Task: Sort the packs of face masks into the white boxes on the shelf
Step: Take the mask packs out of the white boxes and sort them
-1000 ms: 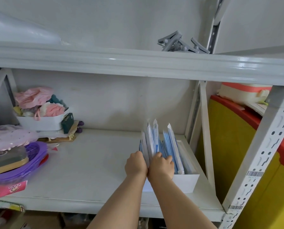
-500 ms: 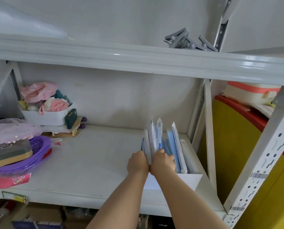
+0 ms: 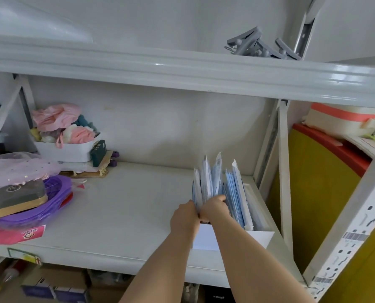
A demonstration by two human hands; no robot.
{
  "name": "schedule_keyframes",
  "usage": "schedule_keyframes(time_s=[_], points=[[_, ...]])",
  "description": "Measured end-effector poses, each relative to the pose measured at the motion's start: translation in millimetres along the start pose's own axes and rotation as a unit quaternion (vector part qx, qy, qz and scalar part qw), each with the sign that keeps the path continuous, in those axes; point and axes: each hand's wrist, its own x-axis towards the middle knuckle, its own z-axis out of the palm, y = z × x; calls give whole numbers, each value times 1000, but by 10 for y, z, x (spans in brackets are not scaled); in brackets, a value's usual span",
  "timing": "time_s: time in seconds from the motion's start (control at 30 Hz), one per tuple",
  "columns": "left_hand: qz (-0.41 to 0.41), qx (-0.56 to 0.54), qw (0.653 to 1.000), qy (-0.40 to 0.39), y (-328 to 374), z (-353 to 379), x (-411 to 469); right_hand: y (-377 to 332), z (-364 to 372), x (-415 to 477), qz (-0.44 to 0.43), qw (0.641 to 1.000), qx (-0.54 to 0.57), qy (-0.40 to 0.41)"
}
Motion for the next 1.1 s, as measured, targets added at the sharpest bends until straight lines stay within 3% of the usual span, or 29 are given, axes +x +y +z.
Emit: schedule_keyframes(time_s=[0.2,0.47,0.8,1.0,1.1], points=[[-24,-141,988,-60,-22,-112,117,34,14,23,1,999,34,26],[-35,-91,994,-54,57,-74,150,136,59,2,-31,996,0,83],[-18,11,1000,-5,143,-22,123,90,-211,-50,-48,995,54,70],[-51,-2,999,-11,131,-3,121,-36,-537,-116,-80,992,30,90],[-87,-95,990,-59,91,-66,121,-91,-672,-180,-89,990,40,100]])
